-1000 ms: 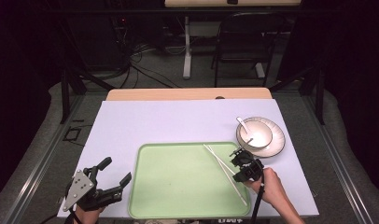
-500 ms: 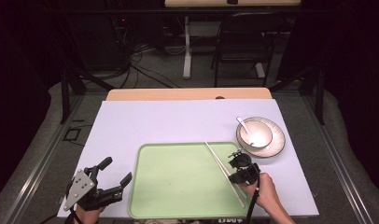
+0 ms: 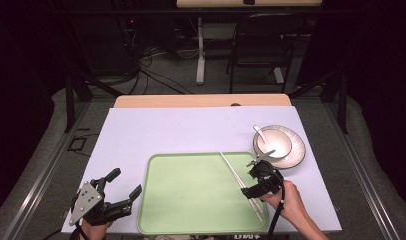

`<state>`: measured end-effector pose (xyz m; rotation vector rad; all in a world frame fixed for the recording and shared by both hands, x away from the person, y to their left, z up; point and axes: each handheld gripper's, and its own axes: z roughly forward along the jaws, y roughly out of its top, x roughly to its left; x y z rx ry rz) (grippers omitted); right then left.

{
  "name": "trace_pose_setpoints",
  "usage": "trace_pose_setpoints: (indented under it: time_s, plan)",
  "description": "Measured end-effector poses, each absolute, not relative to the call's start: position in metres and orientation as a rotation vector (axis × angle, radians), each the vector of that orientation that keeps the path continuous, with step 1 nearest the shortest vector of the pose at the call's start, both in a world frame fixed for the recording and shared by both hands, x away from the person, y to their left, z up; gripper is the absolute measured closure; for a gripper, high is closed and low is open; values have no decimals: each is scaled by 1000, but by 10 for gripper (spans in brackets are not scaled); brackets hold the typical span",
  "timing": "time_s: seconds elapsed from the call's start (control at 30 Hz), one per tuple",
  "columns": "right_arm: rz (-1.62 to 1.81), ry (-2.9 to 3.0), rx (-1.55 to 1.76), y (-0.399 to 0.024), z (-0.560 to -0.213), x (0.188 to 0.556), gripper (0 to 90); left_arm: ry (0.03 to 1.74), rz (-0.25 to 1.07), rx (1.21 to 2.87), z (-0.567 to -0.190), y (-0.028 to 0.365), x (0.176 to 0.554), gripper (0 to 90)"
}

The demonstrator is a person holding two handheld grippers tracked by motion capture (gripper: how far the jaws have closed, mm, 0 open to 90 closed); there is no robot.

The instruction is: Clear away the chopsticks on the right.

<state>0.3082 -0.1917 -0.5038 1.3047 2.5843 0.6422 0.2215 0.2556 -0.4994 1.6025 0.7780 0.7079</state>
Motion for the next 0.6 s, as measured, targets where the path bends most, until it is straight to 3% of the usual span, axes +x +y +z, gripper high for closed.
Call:
trace_pose_setpoints:
  time_s: [0.1, 0.33, 0.6]
  plan:
    - [692, 2565, 1199, -195, -495, 304, 151, 782, 709, 1598, -499, 256, 221, 152]
    - [843, 2509, 1005, -209, -470, 289, 70, 781, 709, 1603, -500, 256, 222, 152]
    - [1013, 2385, 895, -228, -455, 262, 23, 780, 709, 1600, -500, 256, 221, 152]
